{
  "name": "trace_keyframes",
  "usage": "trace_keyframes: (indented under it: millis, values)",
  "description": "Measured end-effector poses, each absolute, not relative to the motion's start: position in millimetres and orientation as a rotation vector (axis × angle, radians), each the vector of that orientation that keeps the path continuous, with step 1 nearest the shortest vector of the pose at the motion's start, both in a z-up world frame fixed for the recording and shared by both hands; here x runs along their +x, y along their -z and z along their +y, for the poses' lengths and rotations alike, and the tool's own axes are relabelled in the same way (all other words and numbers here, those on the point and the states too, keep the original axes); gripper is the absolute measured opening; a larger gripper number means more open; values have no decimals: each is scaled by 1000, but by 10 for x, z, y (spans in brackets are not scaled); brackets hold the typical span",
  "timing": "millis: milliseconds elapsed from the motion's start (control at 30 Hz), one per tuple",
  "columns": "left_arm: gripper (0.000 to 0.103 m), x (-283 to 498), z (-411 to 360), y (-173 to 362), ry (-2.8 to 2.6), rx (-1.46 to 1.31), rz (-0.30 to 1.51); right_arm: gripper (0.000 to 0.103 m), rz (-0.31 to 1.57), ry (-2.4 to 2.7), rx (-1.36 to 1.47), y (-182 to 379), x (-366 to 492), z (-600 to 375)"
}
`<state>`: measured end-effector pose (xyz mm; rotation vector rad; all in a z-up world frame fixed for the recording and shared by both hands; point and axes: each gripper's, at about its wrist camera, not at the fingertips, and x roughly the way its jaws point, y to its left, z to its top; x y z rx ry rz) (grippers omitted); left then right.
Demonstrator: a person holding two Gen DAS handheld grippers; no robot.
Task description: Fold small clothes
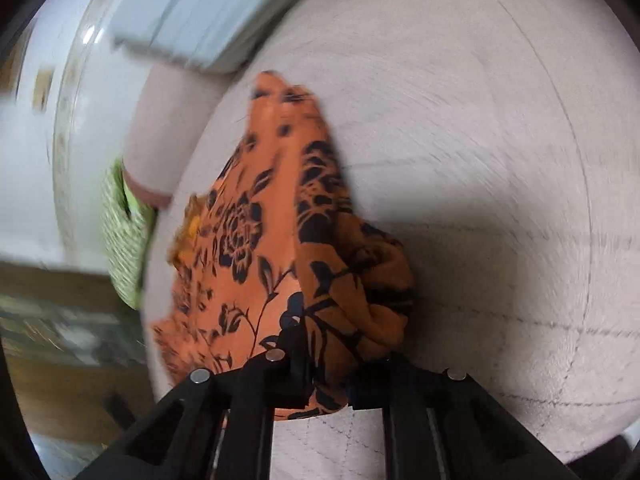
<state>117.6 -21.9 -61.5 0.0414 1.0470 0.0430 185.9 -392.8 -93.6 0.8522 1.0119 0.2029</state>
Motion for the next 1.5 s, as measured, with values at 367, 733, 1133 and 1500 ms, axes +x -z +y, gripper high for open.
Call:
trace_keyframes:
  millis: [367,733,1133,1500]
  values:
    - [75,349,1299,-94,-178,-389,816,8,776,-504,319,-762,1567,-1731]
    - [75,-153,2237,98,-334,-492,836,12,1062,-595,25,460,1384,132]
    - [75,174,2036,-275,-197,-486,796,77,1013,-808,96,262,1039,-78]
    - [75,770,1248,105,-130,-334,1000,77,991,-639,466,363,1195,-1461]
